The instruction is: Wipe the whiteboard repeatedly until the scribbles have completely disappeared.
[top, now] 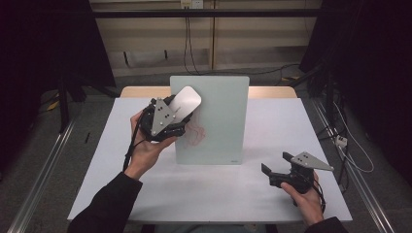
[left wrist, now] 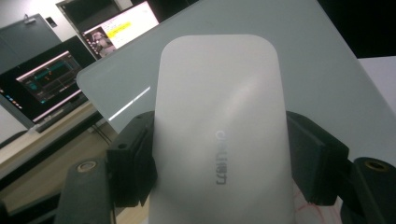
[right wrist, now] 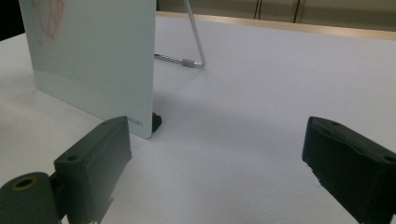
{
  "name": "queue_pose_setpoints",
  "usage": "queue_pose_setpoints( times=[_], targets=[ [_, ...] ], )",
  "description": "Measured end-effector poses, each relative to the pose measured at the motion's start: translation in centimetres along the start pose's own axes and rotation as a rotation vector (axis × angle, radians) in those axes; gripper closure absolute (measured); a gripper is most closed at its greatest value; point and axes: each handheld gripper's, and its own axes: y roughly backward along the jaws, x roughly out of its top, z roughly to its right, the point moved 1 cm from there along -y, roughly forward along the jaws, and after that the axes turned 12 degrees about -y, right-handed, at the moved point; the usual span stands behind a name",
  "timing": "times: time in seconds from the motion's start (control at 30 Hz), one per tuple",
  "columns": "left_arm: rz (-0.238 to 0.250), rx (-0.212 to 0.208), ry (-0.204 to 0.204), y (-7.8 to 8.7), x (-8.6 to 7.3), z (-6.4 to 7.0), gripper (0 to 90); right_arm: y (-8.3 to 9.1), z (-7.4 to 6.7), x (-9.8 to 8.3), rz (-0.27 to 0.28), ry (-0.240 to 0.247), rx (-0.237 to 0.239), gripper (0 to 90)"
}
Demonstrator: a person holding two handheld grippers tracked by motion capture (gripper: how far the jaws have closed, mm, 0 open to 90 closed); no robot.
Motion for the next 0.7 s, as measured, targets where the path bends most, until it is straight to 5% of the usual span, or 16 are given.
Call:
queue_pose_setpoints(
  times=[0.7],
  targets=[
    [-0.045,-0.002,-0.083,-1.03,-0.09,0.90,31.1,-0.04,-0.06,0.00,-0.004,-0.001,0.002,7.7]
  ],
)
